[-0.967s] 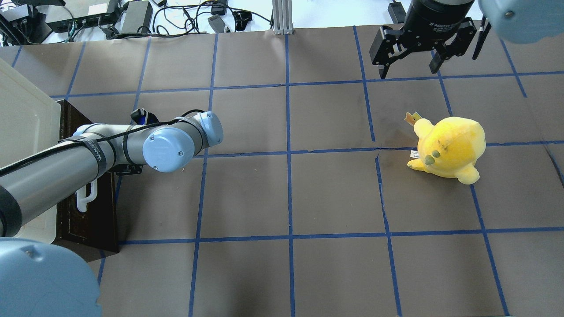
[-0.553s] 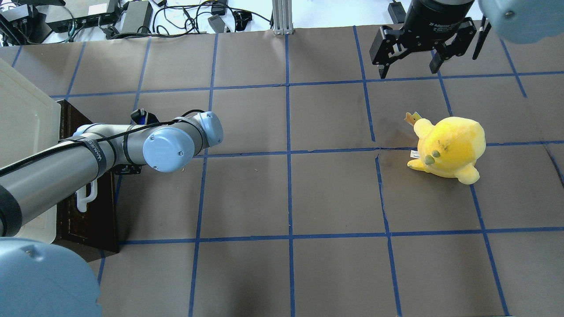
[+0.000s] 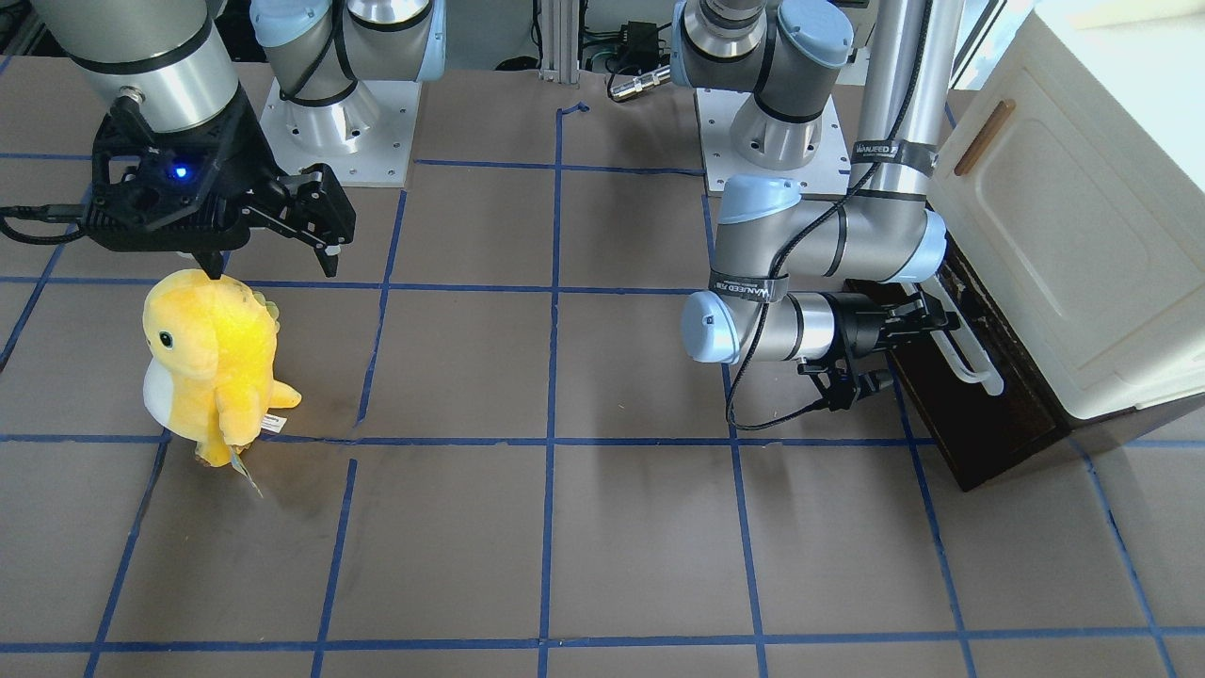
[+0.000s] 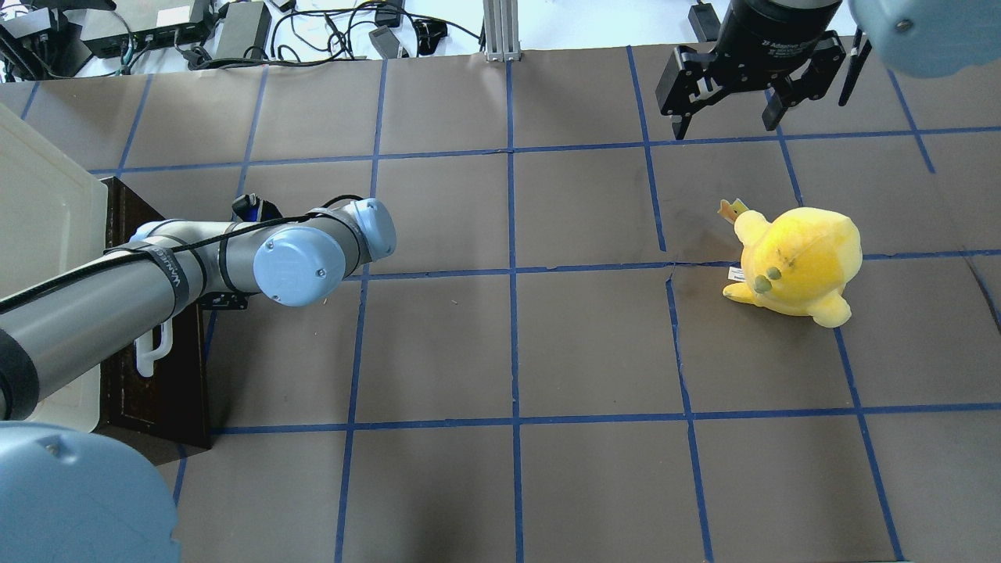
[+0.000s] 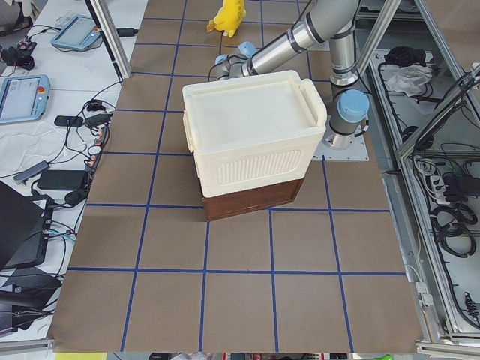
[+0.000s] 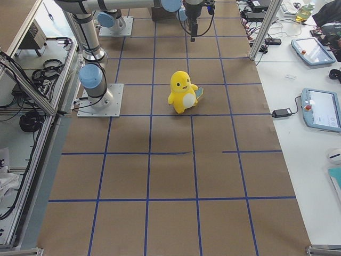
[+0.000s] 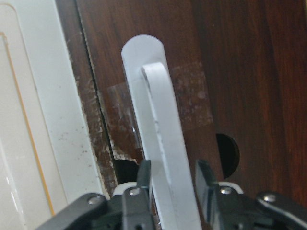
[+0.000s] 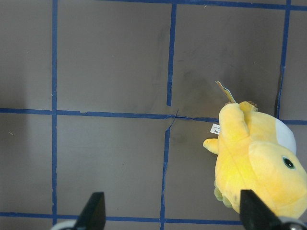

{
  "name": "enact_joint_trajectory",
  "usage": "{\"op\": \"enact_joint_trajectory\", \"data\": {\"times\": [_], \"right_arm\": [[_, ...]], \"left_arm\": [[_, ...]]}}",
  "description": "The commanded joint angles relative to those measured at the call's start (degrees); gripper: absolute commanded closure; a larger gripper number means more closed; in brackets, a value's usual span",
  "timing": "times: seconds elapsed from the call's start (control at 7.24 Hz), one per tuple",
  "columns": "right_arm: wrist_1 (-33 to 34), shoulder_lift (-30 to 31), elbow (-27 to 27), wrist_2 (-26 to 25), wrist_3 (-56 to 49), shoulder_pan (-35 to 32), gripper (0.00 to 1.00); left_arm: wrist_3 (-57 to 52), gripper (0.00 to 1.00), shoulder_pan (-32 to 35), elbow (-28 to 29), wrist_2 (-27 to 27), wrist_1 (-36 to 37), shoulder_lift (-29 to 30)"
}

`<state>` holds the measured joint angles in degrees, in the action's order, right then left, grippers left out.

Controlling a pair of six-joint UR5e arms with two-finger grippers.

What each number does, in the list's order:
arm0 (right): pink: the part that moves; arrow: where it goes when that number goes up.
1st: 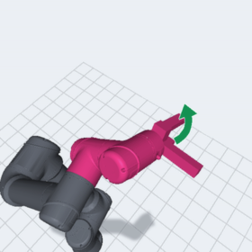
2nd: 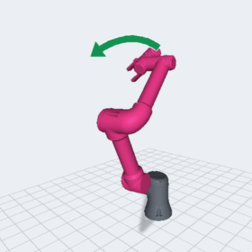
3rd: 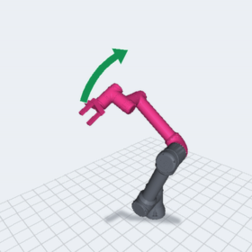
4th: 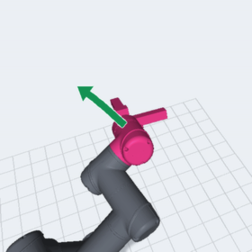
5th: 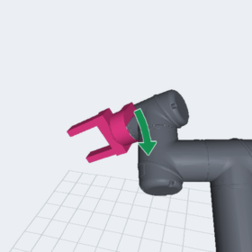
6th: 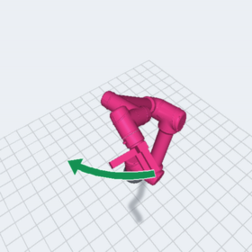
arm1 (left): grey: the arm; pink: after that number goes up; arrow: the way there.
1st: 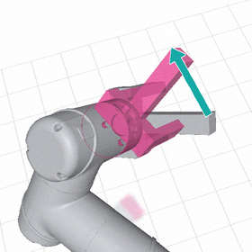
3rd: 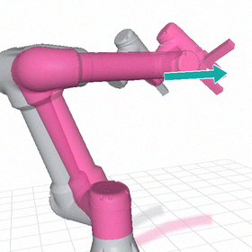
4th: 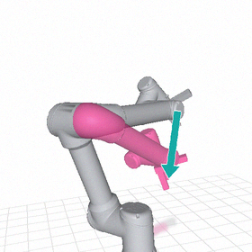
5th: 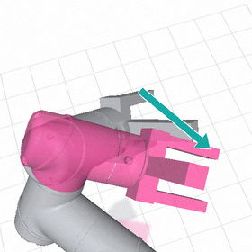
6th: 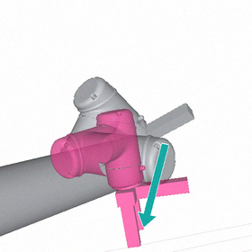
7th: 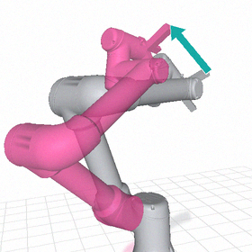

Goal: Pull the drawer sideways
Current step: 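Pull the drawer outward from the cabinet with the left gripper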

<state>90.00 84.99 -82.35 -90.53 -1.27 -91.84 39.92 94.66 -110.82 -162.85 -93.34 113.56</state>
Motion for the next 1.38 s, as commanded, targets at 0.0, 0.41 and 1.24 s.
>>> {"op": "enact_joint_trajectory", "data": {"times": [0.0, 0.41, 1.24], "right_arm": [[0.0, 0.0, 0.0, 0.0, 0.04, 0.0, 0.0], [0.0, 0.0, 0.0, 0.0, 0.04, 0.0, 0.0], [0.0, 0.0, 0.0, 0.0, 0.04, 0.0, 0.0]], "left_arm": [[-0.02, 0.76, 0.0, -0.01, -0.01, 0.0, 0.0], [-0.02, 0.77, 0.0, -0.01, 0.07, -0.09, 0.0], [-0.37, 0.85, 0.26, 0.26, 0.07, -0.09, 0.35]]}}
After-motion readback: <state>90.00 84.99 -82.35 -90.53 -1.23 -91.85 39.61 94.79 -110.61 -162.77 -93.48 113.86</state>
